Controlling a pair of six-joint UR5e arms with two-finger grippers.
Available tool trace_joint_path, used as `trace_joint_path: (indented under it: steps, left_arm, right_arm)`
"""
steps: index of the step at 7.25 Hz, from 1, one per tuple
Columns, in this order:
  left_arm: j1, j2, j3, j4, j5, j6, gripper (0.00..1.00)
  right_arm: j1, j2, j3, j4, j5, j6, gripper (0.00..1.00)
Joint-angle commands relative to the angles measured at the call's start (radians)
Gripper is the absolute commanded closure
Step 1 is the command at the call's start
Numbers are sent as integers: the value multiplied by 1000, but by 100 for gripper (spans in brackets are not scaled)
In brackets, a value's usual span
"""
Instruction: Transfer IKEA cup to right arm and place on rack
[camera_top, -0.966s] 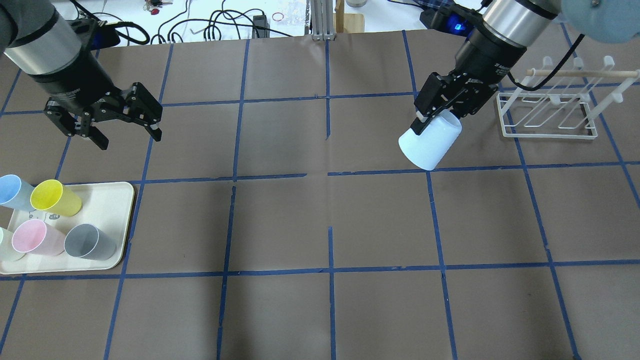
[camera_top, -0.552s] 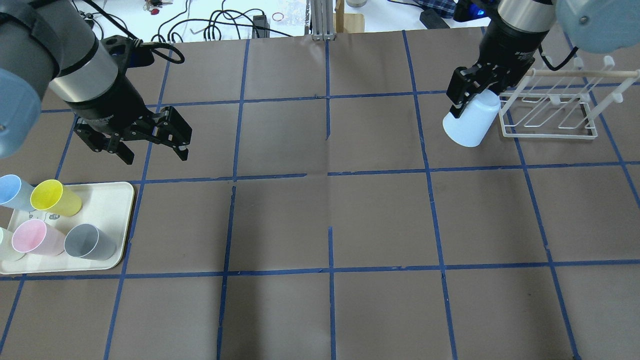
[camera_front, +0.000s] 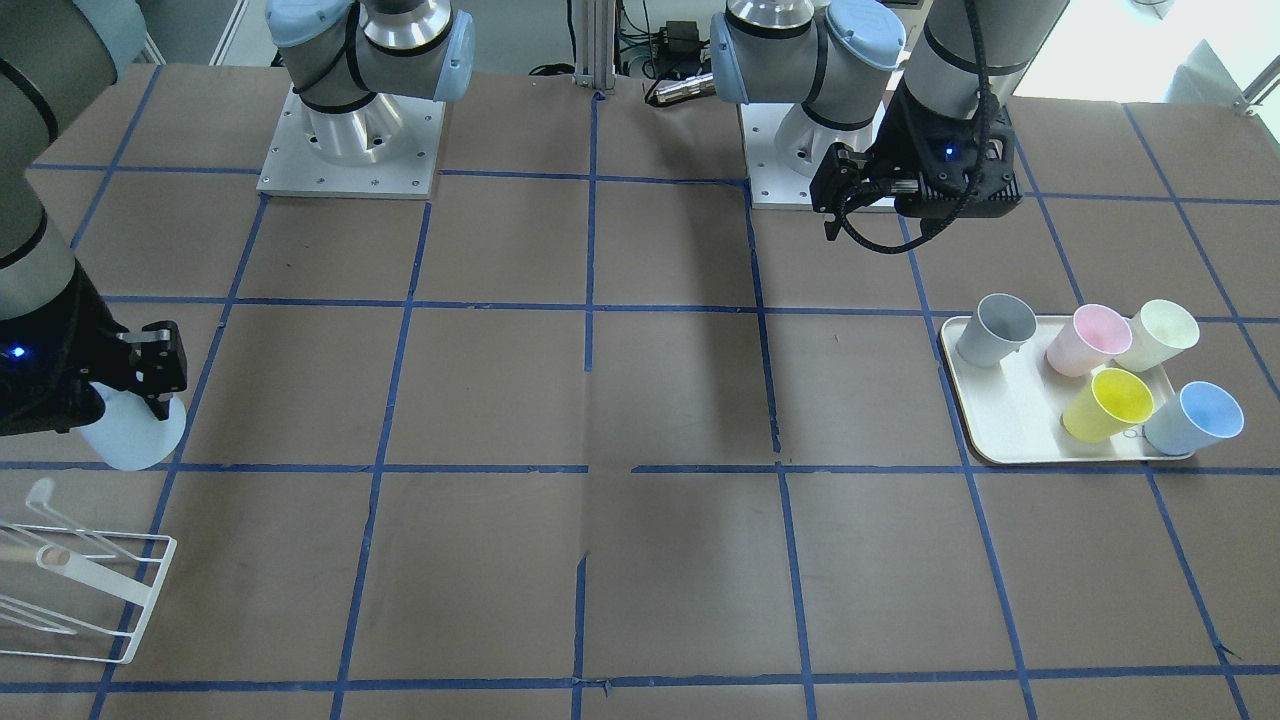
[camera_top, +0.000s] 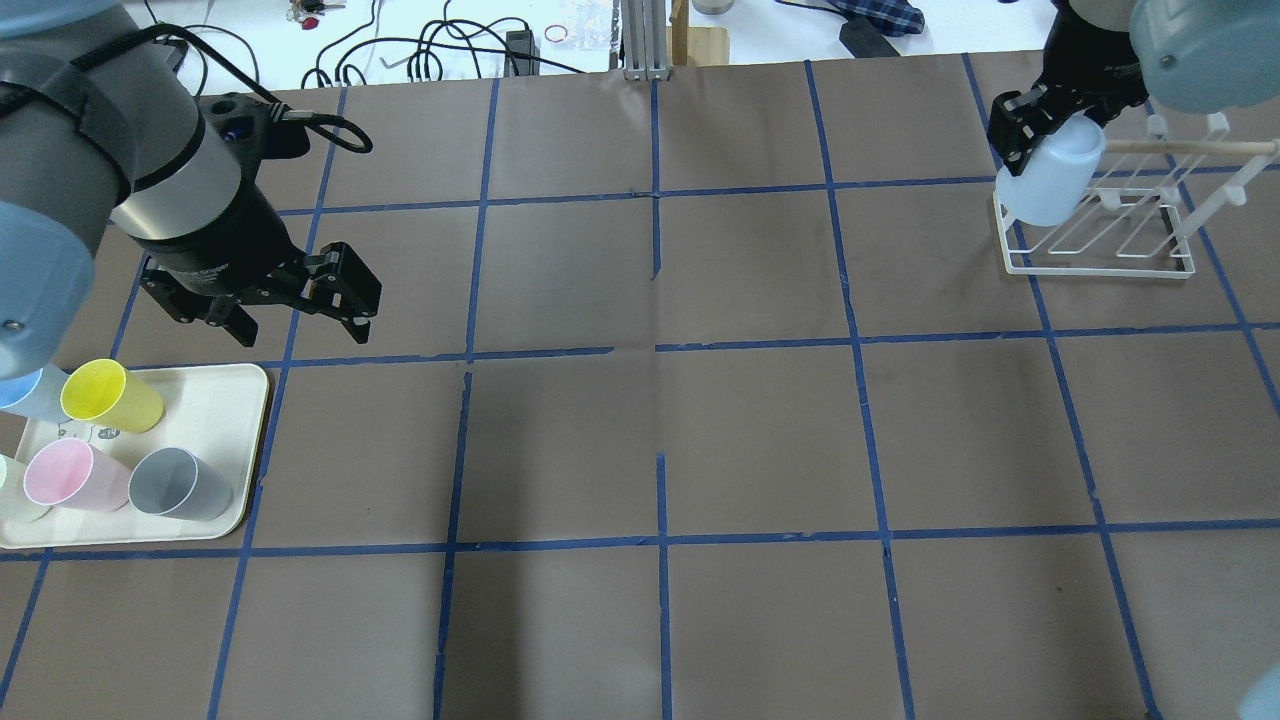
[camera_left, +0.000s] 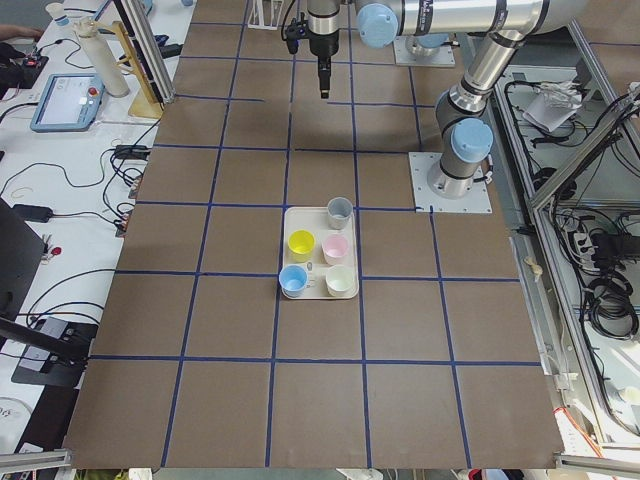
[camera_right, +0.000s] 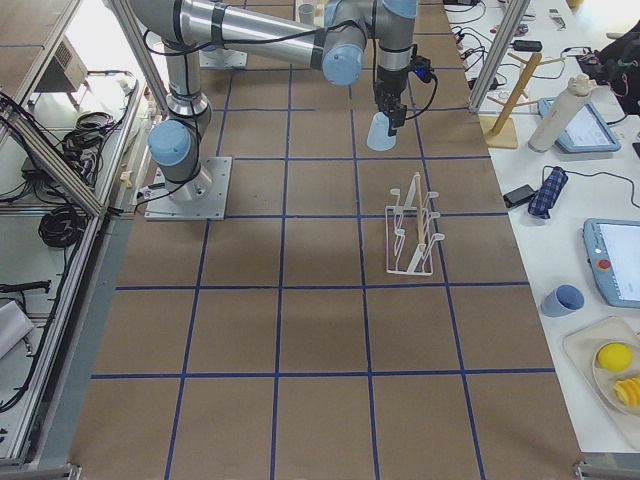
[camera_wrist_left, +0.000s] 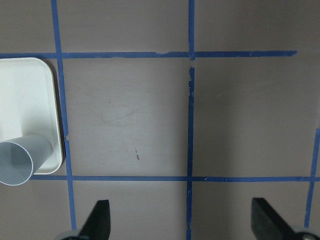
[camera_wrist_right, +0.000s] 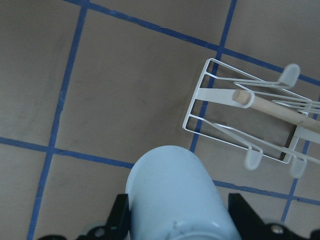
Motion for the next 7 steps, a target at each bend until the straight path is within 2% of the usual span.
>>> trace_joint_path:
  steps: [1,7]
  left_arm:
    - [-2,4,-1,0,3,0,0]
    - [-1,1,-1,3,1,0,0]
  right_arm:
    - [-56,44,1,-43,-10,-5,64]
    - [-134,93,16,-75,-7,-9,62]
